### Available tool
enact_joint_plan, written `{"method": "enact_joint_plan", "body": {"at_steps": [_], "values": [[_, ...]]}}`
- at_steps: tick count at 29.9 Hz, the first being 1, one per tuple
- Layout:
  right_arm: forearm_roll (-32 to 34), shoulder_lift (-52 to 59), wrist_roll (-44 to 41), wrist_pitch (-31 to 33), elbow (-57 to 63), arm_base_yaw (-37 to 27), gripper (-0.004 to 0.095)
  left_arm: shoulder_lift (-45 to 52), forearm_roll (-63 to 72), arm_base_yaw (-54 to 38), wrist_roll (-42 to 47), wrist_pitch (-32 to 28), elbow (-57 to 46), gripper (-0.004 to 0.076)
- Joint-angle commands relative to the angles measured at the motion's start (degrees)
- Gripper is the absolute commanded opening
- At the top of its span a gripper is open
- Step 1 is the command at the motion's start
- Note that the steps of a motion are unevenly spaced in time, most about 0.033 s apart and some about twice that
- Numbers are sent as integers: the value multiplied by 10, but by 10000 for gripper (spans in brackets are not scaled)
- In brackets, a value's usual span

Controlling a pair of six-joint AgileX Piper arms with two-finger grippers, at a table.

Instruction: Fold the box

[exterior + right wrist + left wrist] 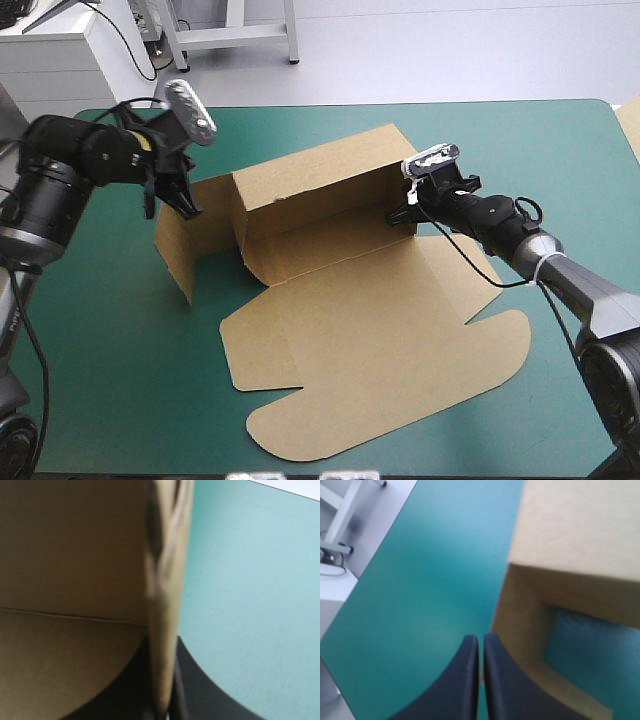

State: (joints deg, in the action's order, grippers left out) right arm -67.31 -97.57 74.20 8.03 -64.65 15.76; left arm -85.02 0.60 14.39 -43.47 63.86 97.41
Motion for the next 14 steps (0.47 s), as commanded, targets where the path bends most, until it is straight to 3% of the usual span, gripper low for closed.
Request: {"method": "enact_joint_plan", "body": {"at_steps": [1,4,8,11,14], "values": [[-6,27,-6,4,-19,-1,-21,15,140,-117,-20,-49,18,18],[-6,27,-6,4,-19,-1,-19,8,265,-229,-20,-63,18,18],[-6,27,-6,3,-19,-1,-19,-12,403,-348,-9,-32,15,4],[-6,27,-24,-17,-19,-1,-19,-20,467,-404,-6,-12,-15,-8],[2,22,-27,-57,-31,-1,-19,-16,522,-432,-7,-52,-77,-8]]}}
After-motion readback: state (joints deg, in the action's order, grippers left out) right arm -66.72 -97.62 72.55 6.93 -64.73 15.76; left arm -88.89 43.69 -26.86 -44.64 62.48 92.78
